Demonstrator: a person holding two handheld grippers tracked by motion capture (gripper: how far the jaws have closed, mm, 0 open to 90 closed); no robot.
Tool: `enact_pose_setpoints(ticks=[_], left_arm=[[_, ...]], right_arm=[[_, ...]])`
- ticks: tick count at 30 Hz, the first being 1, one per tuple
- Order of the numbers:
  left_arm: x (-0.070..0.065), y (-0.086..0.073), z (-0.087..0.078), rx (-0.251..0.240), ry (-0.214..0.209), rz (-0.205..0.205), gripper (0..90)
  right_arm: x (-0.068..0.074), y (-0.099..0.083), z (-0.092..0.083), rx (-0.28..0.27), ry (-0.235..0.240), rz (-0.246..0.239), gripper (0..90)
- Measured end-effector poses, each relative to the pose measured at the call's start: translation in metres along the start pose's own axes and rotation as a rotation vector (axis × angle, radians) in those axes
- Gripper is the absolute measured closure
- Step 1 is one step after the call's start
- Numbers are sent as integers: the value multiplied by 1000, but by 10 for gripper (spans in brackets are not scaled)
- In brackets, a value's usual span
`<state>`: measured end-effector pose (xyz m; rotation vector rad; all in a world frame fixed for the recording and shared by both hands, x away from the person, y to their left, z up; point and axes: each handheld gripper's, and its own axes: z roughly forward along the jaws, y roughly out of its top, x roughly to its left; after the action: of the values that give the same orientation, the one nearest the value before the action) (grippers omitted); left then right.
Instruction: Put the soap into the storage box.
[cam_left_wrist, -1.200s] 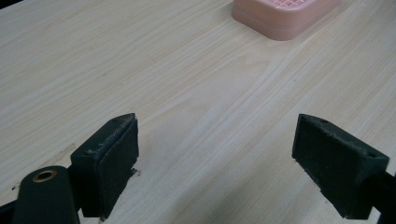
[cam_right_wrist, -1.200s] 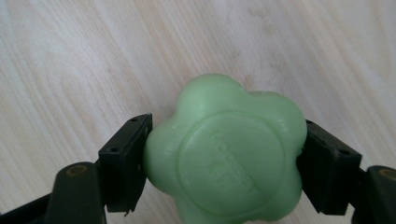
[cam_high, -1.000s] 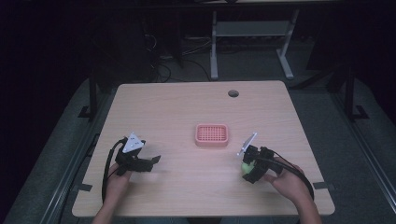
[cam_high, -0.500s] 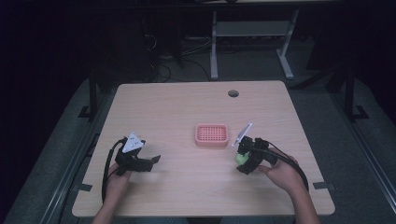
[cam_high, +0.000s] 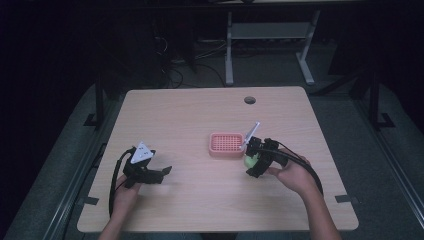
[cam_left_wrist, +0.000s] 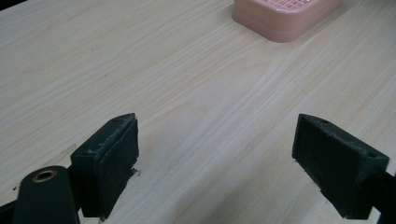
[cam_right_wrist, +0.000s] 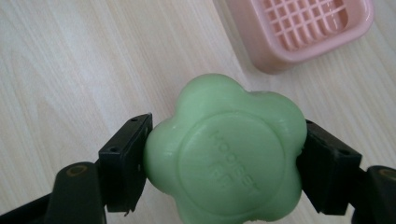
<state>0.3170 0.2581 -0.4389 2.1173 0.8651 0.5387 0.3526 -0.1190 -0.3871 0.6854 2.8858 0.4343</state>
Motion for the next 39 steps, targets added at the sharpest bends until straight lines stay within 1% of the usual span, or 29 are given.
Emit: enact_pose_setpoints(ticks=[3,5,7,11,13,16,21,28,31,34,38,39], left_arm=[[0,0,0,8,-2,0,144],[0,0,0,1,0,-1,144],[0,0,0,5,-1,-4,144],[0,0,0,7,-1,-6,144],[0,0,0,4,-2,-4,144],[0,0,0,3,-1,-4,144],[0,0,0,3,-2,-4,144],[0,0,0,2,-3,-5,144],[0,0,0,2,-4,-6,144],[0,0,-1,0,-4,-6,144],[0,0,0,0,-4,-6,144],[0,0,0,0,-4,-6,144]], right_arm=[[-2,4,0,-2,2,1,255],[-4,7,0,-5,0,-2,255],[-6,9,0,-12,9,4,255],[-10,14,-1,-10,5,2,255],[-12,17,-1,-14,13,6,255],[-15,22,-1,-11,12,3,255],[-20,33,-2,-13,23,2,255],[-27,48,-1,-10,19,-4,255],[-29,53,-1,-13,25,-1,255],[-30,57,-1,-6,23,-5,255],[-32,62,-2,-10,25,-11,255],[-32,64,-1,-9,25,-6,255]])
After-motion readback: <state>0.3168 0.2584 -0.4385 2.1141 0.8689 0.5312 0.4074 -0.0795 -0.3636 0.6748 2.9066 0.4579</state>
